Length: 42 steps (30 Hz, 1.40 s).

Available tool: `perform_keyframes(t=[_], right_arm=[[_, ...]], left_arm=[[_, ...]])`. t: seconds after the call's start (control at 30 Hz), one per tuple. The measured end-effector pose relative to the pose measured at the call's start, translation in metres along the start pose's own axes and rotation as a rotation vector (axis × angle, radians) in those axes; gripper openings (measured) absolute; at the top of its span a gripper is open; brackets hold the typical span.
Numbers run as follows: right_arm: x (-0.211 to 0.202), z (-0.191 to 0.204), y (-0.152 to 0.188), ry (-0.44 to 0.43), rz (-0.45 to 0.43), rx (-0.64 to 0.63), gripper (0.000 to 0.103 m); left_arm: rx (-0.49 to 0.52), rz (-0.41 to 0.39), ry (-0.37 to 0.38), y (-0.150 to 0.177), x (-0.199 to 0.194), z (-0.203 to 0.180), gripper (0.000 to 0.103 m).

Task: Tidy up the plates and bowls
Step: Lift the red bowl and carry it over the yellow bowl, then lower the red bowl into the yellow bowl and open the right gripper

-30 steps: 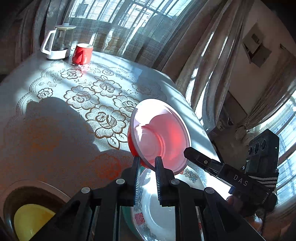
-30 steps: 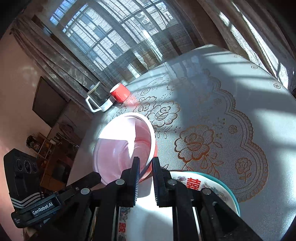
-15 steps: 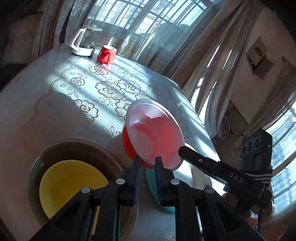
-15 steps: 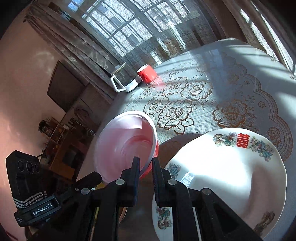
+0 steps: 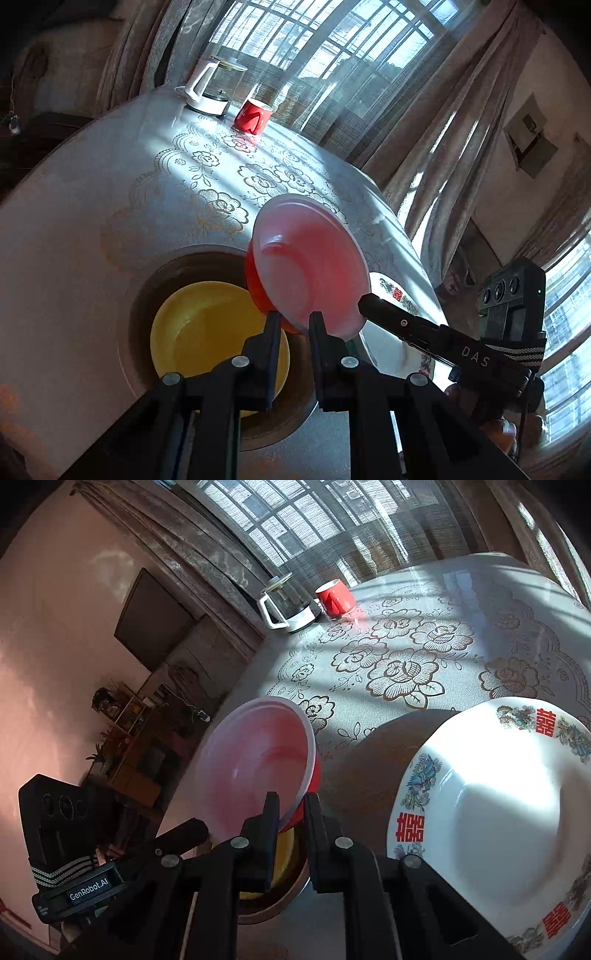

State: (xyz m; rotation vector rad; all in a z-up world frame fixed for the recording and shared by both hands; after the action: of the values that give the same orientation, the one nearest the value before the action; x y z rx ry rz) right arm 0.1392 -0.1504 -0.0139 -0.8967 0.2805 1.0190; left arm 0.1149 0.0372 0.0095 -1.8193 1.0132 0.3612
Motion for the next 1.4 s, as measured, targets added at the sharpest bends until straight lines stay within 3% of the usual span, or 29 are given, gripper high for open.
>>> perform_keyframes(t=[0.5, 1.4], right_arm=[[0.016, 0.024, 0.026, -0.037, 0.080, -0.047, 0.013], [0.032, 0.027, 0.050, -0.001, 0.166, -0.061, 0.016]], left_arm=[[-0.056, 0.007, -0.031, 0.027, -0.027, 0.029, 0.015], [-0.113, 0.071, -0.041, 0.048, -0.026, 0.050, 0.015]])
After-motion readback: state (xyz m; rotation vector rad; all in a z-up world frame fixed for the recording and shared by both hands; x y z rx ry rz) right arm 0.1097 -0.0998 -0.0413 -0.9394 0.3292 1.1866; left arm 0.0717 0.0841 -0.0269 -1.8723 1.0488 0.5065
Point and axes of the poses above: each gripper's, at about its wrist camera, not at the fingertips, and x roughly the way its jaws point, z to its left, y to its underside, the point moved 3 cm from there along x, roughly the way its jaws point, and after that the axes turned 3 degrees about x, right-handed, at the moved point
